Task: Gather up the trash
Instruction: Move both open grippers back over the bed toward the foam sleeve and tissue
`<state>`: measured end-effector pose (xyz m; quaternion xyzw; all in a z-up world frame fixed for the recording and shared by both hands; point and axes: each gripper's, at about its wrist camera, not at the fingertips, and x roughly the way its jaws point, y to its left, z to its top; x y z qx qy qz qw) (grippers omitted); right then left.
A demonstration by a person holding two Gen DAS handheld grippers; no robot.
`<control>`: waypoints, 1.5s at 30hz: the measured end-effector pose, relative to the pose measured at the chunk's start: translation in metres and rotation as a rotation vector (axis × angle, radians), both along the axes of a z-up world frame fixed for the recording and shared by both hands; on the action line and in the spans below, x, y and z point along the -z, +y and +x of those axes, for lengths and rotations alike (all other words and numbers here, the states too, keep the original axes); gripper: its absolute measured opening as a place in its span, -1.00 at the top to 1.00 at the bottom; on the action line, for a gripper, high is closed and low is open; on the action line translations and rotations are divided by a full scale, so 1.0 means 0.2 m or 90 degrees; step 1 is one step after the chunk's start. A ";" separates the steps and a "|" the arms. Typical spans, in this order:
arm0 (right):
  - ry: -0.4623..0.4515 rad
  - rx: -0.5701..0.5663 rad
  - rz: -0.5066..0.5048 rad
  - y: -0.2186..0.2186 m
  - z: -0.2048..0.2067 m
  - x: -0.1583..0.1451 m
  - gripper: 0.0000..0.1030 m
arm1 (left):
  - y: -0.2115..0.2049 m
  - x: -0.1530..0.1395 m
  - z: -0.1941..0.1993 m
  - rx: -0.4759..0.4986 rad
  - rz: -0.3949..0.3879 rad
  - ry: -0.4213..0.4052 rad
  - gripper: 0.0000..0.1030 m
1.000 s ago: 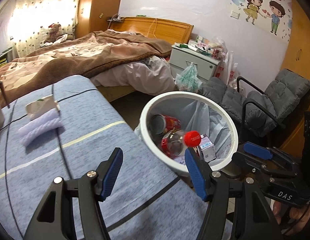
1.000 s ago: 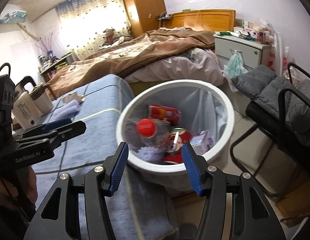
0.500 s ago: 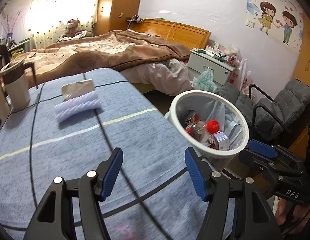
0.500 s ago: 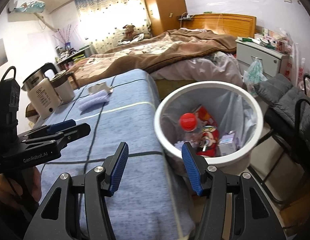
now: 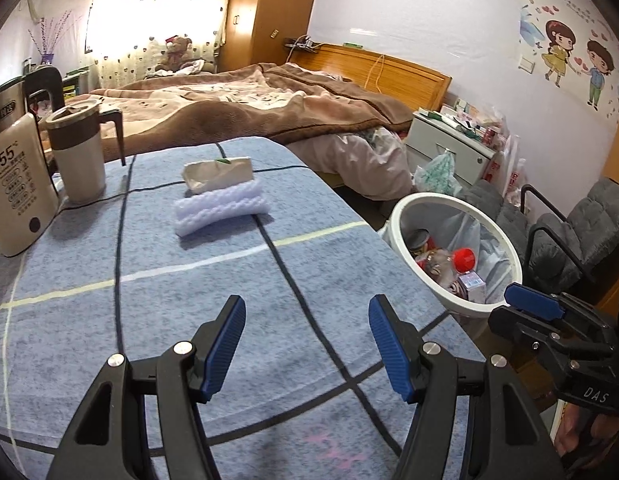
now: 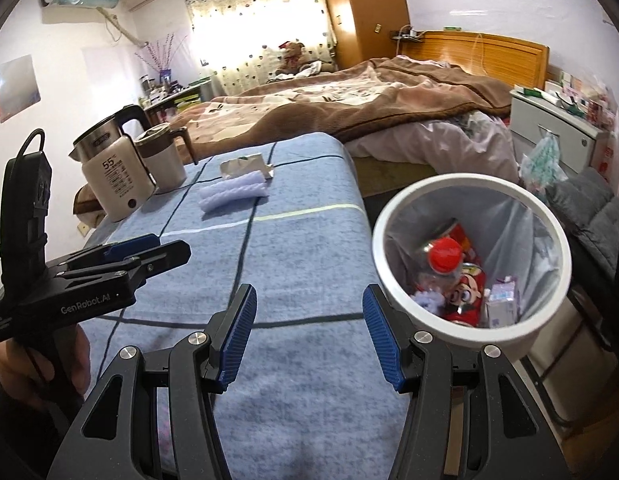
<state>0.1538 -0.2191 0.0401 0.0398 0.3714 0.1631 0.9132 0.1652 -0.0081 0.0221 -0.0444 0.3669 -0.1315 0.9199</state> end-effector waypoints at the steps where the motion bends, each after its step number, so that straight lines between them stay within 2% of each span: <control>1: 0.003 -0.003 0.000 0.02 0.01 0.00 -0.09 | 0.01 0.00 0.00 -0.002 0.003 -0.001 -0.29; 13: -0.001 -0.020 -0.016 0.16 0.16 -0.03 -0.09 | 0.13 -0.02 0.14 -0.007 0.043 -0.008 -0.29; 27: 0.024 -0.030 -0.037 0.25 0.40 0.04 -0.09 | 0.28 0.09 0.53 0.015 0.067 -0.007 -0.29; 34: 0.043 -0.026 -0.044 0.25 0.52 0.11 -0.09 | 0.29 0.16 0.75 0.059 0.054 0.008 -0.30; 39: 0.052 -0.025 -0.045 0.25 0.57 0.14 -0.09 | 0.24 0.24 0.79 0.099 0.058 0.037 -0.29; 40: 0.052 -0.025 -0.044 0.25 0.58 0.14 -0.09 | 0.24 0.25 0.78 0.103 0.064 0.039 -0.26; 42: 0.052 -0.028 -0.041 0.25 0.60 0.14 -0.09 | 0.22 0.25 0.75 0.106 0.082 0.036 0.10; 43: 0.052 -0.030 -0.040 0.25 0.60 0.13 -0.09 | 0.22 0.24 0.74 0.106 0.086 0.033 0.19; 45: 0.049 -0.034 -0.039 0.26 0.62 0.12 -0.09 | 0.23 0.22 0.71 0.100 0.081 0.037 0.55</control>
